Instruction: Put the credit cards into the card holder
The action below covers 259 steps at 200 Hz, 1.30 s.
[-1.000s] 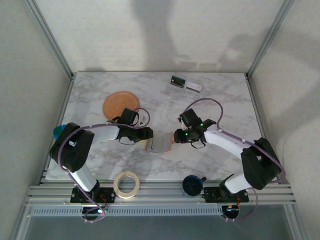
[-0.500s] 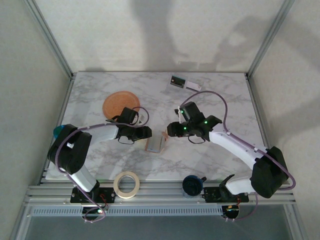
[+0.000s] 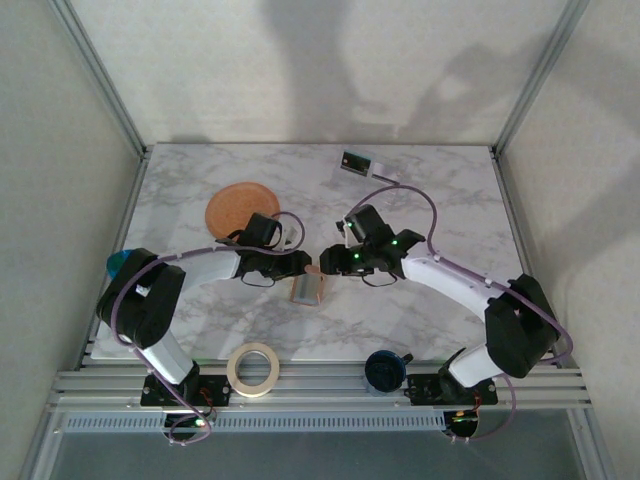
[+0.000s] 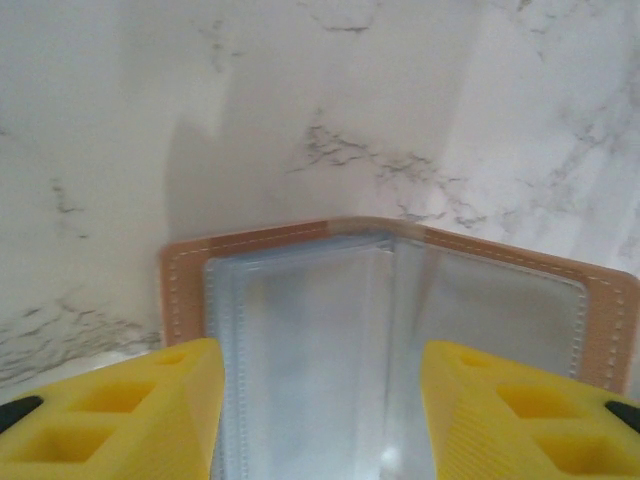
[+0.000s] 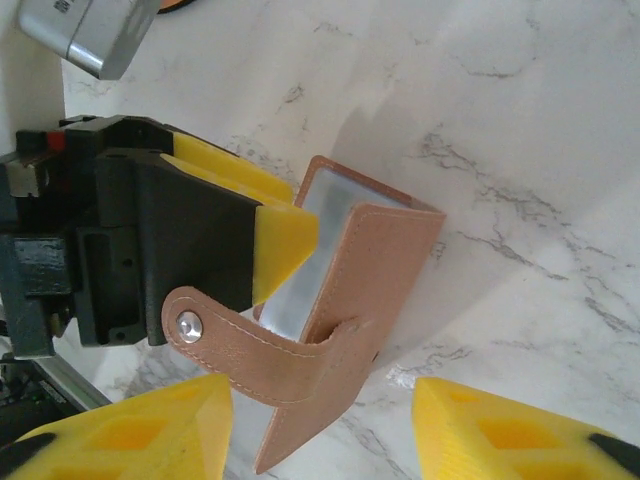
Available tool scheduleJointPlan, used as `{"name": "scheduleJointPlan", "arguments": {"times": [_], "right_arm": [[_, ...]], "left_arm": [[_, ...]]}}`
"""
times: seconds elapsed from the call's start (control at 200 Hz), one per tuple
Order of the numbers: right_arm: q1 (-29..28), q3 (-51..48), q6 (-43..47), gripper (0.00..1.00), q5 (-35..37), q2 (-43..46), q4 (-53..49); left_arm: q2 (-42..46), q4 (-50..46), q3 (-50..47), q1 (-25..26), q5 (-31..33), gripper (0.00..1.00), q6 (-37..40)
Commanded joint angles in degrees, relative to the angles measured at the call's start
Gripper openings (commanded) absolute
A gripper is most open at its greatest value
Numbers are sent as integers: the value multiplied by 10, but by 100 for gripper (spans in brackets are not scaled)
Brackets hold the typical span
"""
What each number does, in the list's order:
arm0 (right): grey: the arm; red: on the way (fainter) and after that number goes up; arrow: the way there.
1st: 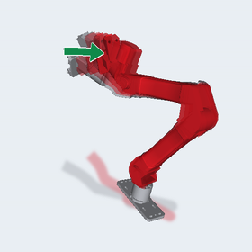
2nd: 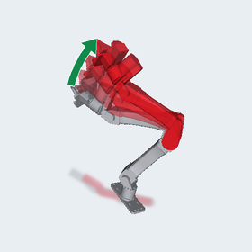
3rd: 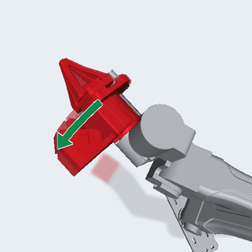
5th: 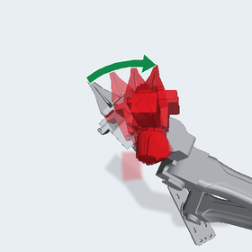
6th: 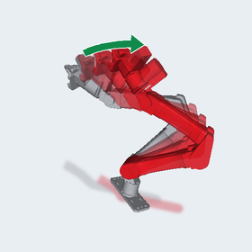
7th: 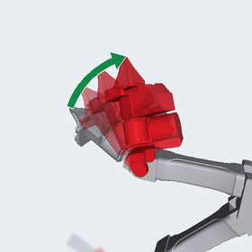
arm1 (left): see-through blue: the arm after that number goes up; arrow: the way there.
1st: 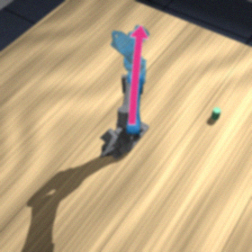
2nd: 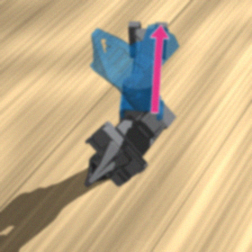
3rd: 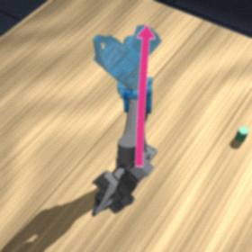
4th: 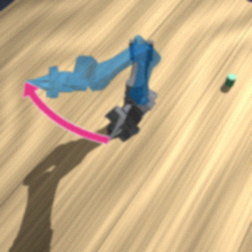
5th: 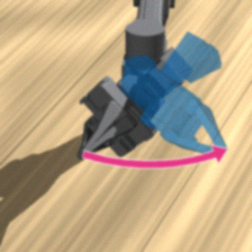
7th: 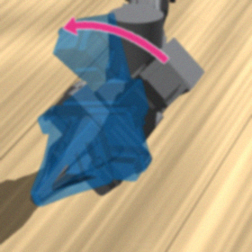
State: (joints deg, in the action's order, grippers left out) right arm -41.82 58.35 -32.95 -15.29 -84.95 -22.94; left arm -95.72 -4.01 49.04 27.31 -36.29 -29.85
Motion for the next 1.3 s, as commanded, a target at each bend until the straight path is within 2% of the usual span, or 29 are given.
{"name": "scheduleJointPlan", "arguments": {"times": [0.0,0.085,0.265,0.345,0.415,0.516,0.636,0.836,0.996,1.091,1.291], "right_arm": [[-23,-23,-15,55,-15,9,27],[-41,-29,-11,61,1,6,24],[-54,-56,-21,58,25,-21,43],[-53,-62,-23,52,66,-24,24],[-49,-69,-32,41,108,-17,0],[-30,-78,-40,32,128,-12,-23],[-12,-81,-36,31,135,-15,-52],[32,-88,-18,31,123,-47,-44],[37,-86,-10,31,97,-71,-29],[38,-70,1,32,105,-80,-53],[42,-59,40,37,104,-47,-75]], "left_arm": [[-4,8,1,2,-16,54,-2],[-8,16,0,2,-23,53,-6],[-18,19,11,6,-27,54,-7],[-21,18,16,9,-28,53,-9],[-26,3,27,12,-23,53,-2],[-22,-16,31,17,6,53,11],[-24,-19,29,20,17,53,12],[-41,-16,15,24,35,48,15],[-41,-15,12,31,45,49,17],[-42,-12,7,31,43,49,14],[-24,-23,9,32,49,52,21]]}}
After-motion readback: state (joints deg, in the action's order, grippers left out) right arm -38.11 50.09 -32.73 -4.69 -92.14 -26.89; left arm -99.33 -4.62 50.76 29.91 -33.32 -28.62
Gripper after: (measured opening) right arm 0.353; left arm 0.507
